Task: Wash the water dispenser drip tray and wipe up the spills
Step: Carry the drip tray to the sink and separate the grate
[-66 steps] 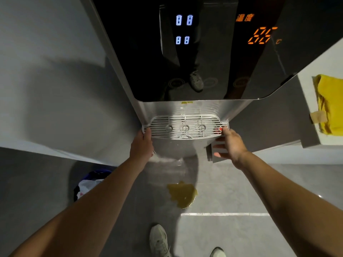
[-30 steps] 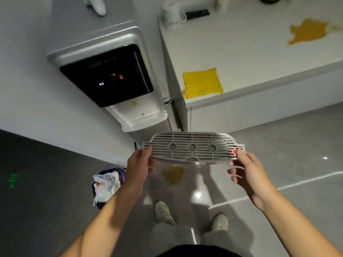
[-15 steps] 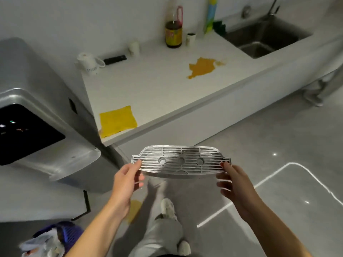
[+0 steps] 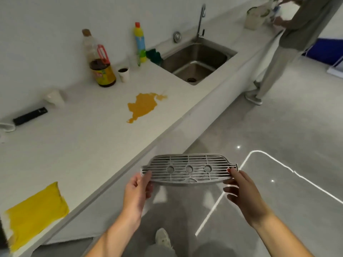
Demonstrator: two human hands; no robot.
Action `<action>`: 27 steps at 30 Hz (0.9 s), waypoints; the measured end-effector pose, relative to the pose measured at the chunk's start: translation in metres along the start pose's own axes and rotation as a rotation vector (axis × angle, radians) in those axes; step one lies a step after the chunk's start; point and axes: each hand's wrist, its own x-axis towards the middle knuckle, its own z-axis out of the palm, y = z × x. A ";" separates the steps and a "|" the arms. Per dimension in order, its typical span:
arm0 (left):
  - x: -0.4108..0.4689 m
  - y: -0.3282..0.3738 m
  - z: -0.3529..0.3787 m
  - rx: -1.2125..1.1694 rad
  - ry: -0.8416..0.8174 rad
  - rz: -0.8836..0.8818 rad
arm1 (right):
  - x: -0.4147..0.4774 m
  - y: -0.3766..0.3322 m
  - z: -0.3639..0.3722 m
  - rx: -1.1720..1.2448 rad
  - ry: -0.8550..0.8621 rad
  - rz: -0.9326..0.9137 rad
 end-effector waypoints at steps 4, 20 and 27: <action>0.045 0.028 0.053 -0.021 -0.038 -0.028 | 0.053 -0.038 -0.012 0.043 0.056 0.020; 0.247 0.118 0.260 -0.002 0.137 -0.032 | 0.329 -0.207 -0.064 0.024 -0.079 -0.037; 0.346 0.149 0.335 -0.019 0.179 -0.007 | 0.451 -0.282 -0.063 -0.016 -0.106 -0.020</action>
